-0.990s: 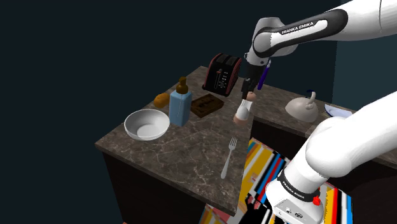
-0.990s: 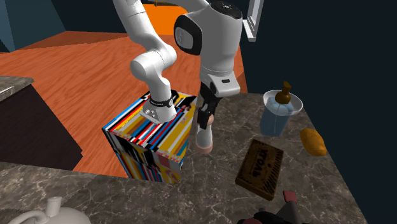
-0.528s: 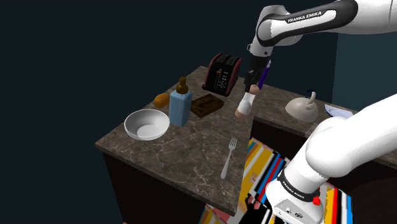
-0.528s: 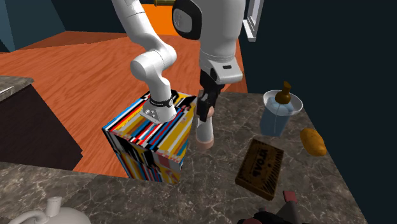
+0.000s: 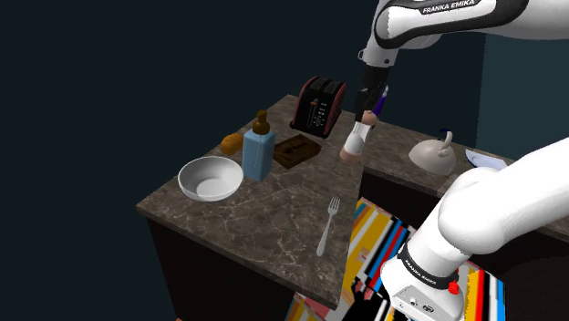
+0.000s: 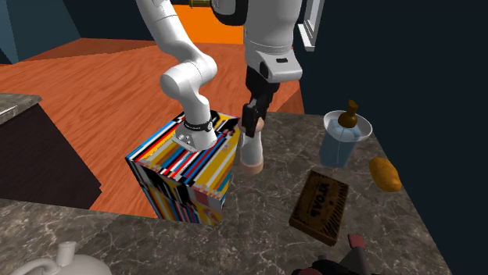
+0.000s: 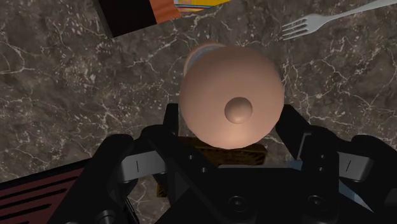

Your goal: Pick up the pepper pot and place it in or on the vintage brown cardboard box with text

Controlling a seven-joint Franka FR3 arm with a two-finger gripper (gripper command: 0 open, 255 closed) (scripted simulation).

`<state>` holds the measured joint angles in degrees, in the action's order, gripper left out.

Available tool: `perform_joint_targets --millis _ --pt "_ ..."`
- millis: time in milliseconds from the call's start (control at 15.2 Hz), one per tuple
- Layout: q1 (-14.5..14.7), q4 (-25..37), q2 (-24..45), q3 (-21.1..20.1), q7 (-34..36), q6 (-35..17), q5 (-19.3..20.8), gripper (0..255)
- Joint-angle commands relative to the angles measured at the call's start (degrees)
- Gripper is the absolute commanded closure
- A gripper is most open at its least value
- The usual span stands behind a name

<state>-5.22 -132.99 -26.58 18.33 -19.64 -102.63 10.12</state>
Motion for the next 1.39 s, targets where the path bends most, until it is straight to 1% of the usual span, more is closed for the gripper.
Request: perform_joint_targets --millis 0,66,264,726,990,1320 --pt "0.0 1.5 -0.2 -0.2 -0.1 1.7 -0.1 255" --pt "0.1 2.2 -0.3 -0.3 -0.1 2.5 -0.2 255" --pt "1.6 8.9 5.9 -0.6 0.4 3.2 -2.2 255" --pt "3.9 27.0 20.7 -1.0 0.7 7.1 -6.8 255" --pt "4.2 39.6 29.8 -1.2 0.6 11.0 -9.6 255" --pt "3.3 58.8 42.5 -1.4 0.5 17.9 -13.2 255"
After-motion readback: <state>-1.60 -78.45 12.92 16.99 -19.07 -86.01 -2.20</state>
